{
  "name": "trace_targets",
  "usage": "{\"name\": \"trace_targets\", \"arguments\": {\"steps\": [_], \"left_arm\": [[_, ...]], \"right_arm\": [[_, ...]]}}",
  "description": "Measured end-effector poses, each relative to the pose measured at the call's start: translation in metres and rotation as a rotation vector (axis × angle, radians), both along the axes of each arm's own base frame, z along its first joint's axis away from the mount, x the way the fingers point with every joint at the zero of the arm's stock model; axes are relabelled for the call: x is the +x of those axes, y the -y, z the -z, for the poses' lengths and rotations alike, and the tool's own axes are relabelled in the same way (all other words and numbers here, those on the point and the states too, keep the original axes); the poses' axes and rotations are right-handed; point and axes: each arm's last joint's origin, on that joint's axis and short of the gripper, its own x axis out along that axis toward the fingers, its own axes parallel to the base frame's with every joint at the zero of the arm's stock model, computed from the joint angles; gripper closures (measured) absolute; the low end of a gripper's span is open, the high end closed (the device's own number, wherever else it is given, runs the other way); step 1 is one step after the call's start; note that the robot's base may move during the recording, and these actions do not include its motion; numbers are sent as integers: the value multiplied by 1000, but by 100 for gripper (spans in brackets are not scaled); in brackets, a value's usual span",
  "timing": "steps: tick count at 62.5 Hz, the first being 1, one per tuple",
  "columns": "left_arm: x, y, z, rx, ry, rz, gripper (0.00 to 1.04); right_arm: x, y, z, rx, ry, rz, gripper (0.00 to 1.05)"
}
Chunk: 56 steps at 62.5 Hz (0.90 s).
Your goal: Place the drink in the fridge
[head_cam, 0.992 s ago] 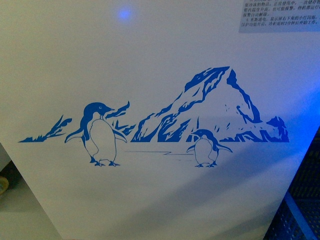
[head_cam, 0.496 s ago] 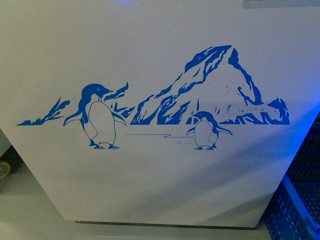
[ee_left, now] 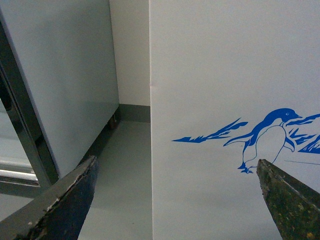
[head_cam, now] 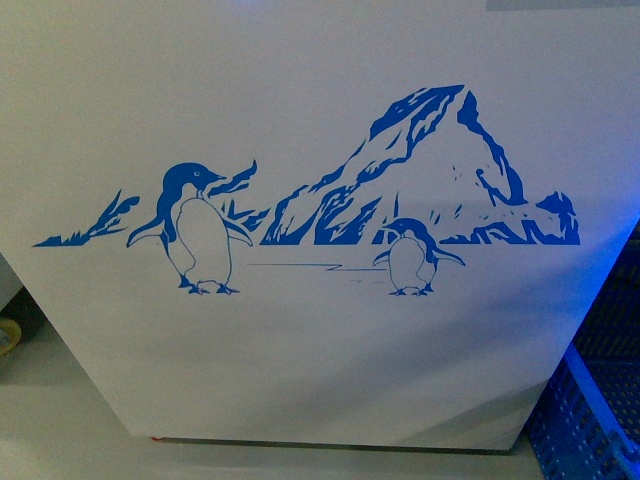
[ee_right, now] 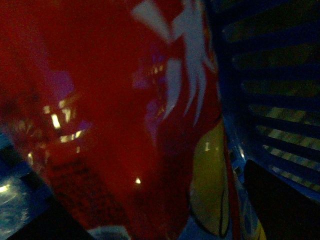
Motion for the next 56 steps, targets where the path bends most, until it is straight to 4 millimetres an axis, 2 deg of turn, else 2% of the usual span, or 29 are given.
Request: {"name": "trace_targets", "arguments": {"steps": [6, 15, 29, 37, 42, 48, 53, 56], "left_arm": [[0, 0, 0, 0, 0, 0, 8], [0, 0, 0, 0, 0, 0, 8], [0, 0, 0, 0, 0, 0, 8], [0, 0, 0, 0, 0, 0, 8], [0, 0, 0, 0, 0, 0, 8], [0, 0, 0, 0, 0, 0, 8], [0, 0, 0, 0, 0, 0, 8], [0, 0, 0, 0, 0, 0, 8]], "right_arm": [[-3, -3, -3, 31, 9, -18, 45], [-14, -10, -9, 59, -3, -38, 57], [-24, -25, -30, 106, 12, -86, 61], [-22, -35, -58, 93, 51, -139, 62], [-19, -41, -85, 89, 103, -188, 62], [-16, -51, -143, 54, 211, -278, 62], [-22, -60, -193, 29, 287, -342, 62], [-26, -63, -208, 27, 310, -357, 63]]}}
